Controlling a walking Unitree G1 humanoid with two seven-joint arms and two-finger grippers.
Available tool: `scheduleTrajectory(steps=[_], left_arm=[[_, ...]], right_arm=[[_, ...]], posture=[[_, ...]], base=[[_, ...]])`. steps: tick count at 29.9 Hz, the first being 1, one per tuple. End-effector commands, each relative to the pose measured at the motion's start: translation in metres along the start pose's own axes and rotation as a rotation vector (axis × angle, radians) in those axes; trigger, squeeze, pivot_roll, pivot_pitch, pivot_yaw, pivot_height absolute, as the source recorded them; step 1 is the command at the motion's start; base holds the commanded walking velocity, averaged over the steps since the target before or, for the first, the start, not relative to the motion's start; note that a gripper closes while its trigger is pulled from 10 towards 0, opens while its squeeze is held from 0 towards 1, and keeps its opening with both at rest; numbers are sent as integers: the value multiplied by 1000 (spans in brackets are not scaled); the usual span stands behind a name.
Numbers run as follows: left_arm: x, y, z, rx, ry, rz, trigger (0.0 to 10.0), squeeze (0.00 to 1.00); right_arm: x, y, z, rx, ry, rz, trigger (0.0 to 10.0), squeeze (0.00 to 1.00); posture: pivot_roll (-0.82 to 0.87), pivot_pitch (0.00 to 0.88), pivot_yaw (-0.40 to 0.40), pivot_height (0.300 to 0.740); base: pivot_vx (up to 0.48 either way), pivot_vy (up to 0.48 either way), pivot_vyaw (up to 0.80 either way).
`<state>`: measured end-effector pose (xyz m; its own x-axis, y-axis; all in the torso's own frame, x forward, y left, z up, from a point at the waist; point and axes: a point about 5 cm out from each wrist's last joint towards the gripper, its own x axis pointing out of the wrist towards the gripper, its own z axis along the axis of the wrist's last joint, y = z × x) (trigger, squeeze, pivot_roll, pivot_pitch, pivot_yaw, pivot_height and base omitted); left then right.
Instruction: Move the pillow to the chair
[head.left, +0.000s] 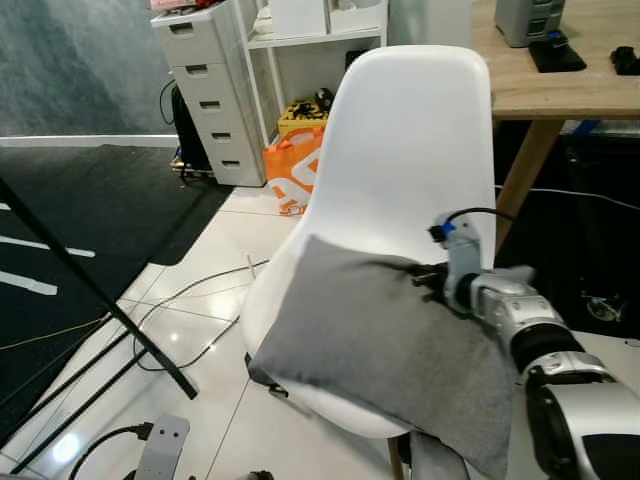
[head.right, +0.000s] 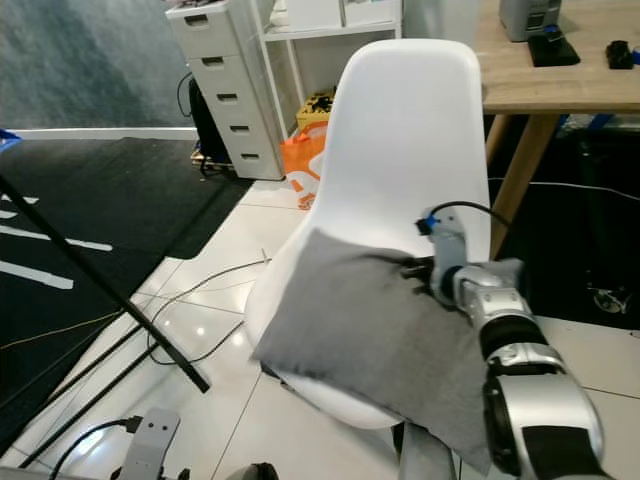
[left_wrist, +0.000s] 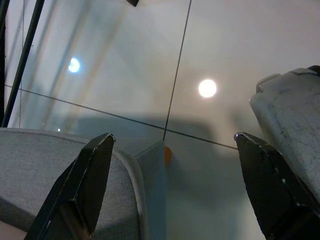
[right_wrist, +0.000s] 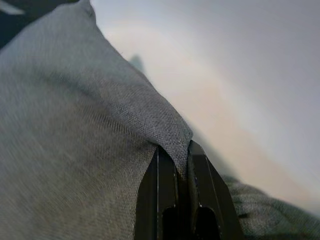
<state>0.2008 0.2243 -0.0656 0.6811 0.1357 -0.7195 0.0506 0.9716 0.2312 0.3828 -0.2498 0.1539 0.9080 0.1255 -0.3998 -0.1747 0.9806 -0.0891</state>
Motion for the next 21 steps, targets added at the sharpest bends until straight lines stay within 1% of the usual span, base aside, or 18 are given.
scheduleTrajectory(steps=[1, 2, 4, 5, 8, 12, 13, 18, 21], left_arm=[[-2, 8, -8, 16, 28, 12, 10000, 0], [-2, 8, -8, 16, 28, 12, 10000, 0], [-2, 7, -8, 14, 27, 12, 10000, 0], [-2, 7, -8, 13, 27, 13, 10000, 0], [-2, 7, -8, 13, 26, 13, 10000, 0], [-2, 8, -8, 13, 26, 12, 10000, 0], [-2, 8, -8, 13, 26, 12, 10000, 0], [-2, 8, -7, 13, 25, 12, 10000, 0], [-2, 7, -7, 13, 24, 12, 10000, 0]], right_arm=[[-5, -14, 5, 1, -43, -97, 10000, 0], [-5, -14, 5, 1, -43, -97, 10000, 0], [-11, -30, 7, 31, -63, -172, 10000, 0], [-13, -33, 8, 36, -68, -189, 10000, 0], [-15, -36, 9, 42, -74, -205, 10000, 0], [-14, -35, 10, 46, -88, -193, 10000, 0], [-13, -33, 10, 58, -93, -176, 10000, 1000], [-12, -32, 13, 69, -114, -178, 10000, 1000], [-14, -35, 15, 52, -124, -215, 10000, 1000]], posture=[[-206, 156, 197, 550], [-206, 156, 197, 550], [-202, 158, 195, 550], [-202, 158, 195, 550], [-202, 159, 195, 550], [-205, 158, 194, 550], [-204, 158, 194, 550], [-207, 157, 193, 550], [-210, 154, 192, 550]], base=[[0, 0, 0], [0, 0, 0], [0, 0, 0], [0, 0, 0], [0, 0, 0], [0, 0, 0], [0, 0, 0], [0, 0, 0], [0, 0, 0]])
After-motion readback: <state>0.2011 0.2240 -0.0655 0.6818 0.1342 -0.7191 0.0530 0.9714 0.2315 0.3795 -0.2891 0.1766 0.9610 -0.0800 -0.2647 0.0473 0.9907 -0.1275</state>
